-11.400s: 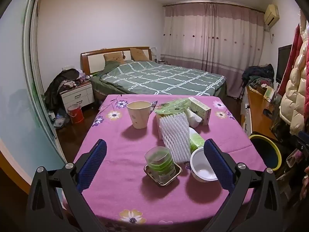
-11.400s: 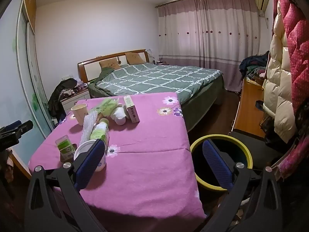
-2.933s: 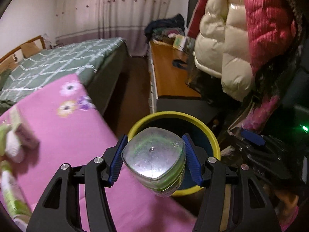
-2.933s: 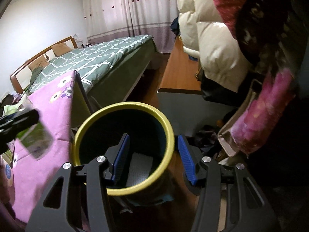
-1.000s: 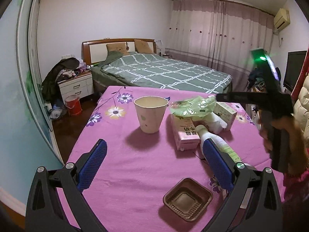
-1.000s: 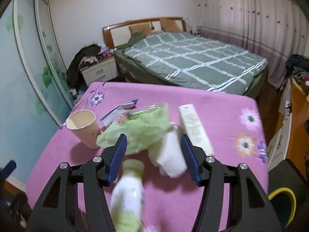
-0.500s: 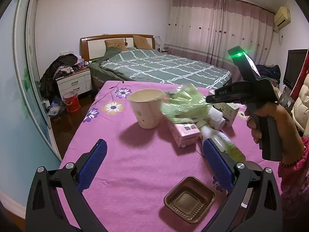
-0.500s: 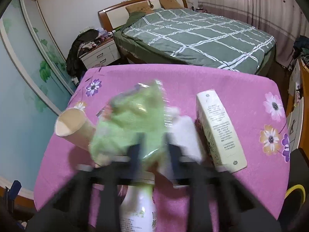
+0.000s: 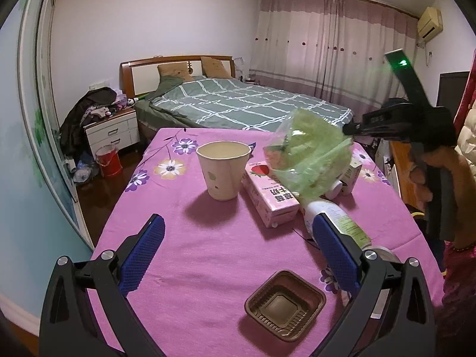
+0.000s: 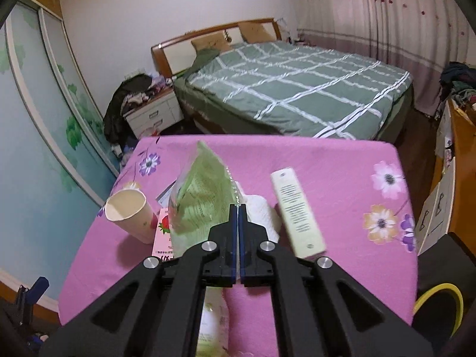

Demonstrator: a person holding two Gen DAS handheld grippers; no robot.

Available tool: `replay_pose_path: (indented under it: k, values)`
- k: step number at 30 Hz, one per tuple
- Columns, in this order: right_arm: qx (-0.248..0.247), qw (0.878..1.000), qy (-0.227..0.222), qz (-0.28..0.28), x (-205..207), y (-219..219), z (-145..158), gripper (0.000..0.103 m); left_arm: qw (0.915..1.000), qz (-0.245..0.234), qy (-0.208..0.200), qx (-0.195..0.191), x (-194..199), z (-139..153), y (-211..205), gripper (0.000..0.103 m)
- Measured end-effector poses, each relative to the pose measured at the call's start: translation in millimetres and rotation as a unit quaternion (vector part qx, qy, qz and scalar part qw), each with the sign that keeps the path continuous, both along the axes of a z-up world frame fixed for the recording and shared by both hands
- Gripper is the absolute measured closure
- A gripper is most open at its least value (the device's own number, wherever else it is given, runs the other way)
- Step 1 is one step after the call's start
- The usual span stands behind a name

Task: Collect trash
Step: 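Lift the green bag, carry it over the bin and release it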

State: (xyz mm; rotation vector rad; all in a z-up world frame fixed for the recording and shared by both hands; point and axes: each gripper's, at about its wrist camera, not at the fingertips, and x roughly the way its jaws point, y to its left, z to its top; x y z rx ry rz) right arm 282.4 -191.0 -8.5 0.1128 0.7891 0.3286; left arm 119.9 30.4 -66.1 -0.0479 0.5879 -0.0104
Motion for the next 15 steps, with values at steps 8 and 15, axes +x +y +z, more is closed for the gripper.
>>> replay_pose_path:
  k: [8,15]
  values:
    - [0.015,0.999,-0.032,-0.019,-35.3,-35.6,16.4,0.102,0.9999,-0.01,-0.005,0.005,-4.9,4.1,-9.5,0.005]
    - [0.019,0.997,-0.064,-0.039,-72.2,-65.0,35.5,0.102,0.9996,-0.023,-0.009,0.01,-9.1,8.1,-24.3,0.005]
